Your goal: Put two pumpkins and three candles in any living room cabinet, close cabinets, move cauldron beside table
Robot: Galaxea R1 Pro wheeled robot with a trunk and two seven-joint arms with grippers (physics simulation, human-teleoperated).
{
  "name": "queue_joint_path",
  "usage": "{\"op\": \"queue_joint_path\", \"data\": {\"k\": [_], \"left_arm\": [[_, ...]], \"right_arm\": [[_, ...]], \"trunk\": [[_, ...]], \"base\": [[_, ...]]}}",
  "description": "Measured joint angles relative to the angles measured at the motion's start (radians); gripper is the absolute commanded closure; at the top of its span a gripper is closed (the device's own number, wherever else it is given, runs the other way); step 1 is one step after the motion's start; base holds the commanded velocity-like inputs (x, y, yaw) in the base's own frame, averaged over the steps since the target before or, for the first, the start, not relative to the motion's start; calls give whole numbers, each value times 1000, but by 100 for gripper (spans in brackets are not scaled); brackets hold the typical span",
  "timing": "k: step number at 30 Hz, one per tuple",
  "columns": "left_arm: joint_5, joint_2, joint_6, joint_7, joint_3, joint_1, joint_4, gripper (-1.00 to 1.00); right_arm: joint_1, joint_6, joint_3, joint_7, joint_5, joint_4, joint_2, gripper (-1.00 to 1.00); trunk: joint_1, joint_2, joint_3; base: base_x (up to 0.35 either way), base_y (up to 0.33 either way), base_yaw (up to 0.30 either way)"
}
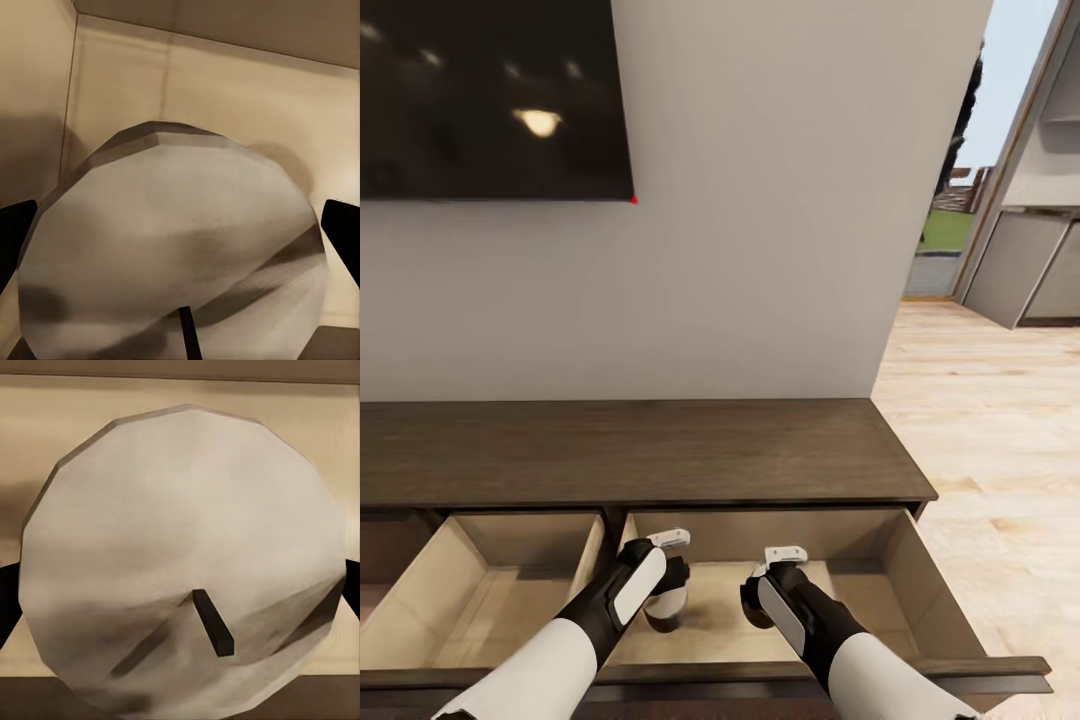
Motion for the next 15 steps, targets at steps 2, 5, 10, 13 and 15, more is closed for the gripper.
{"op": "queue_joint_path", "data": {"k": [2, 5, 10, 13, 15], "left_arm": [[0, 0, 0, 0, 0, 0, -1, 100], [0, 0, 0, 0, -1, 0, -2, 100], [-1, -1, 0, 0, -2, 0, -8, 100], [-1, -1, 0, 0, -2, 0, -8, 100], [0, 0, 0, 0, -2, 0, -8, 100]], "right_arm": [[0, 0, 0, 0, 0, 0, 0, 100], [0, 0, 0, 1, 0, 0, 0, 100], [0, 0, 0, 1, 2, 0, 0, 100], [0, 0, 0, 0, 2, 0, 0, 100], [0, 0, 0, 0, 0, 0, 0, 100]], "trunk": [[1, 0, -8], [2, -1, -19], [2, -1, -19], [2, -1, -19], [3, -1, -23]], "base": [[0, 0, 0], [0, 0, 0], [0, 0, 0], [0, 0, 0], [0, 0, 0]]}}
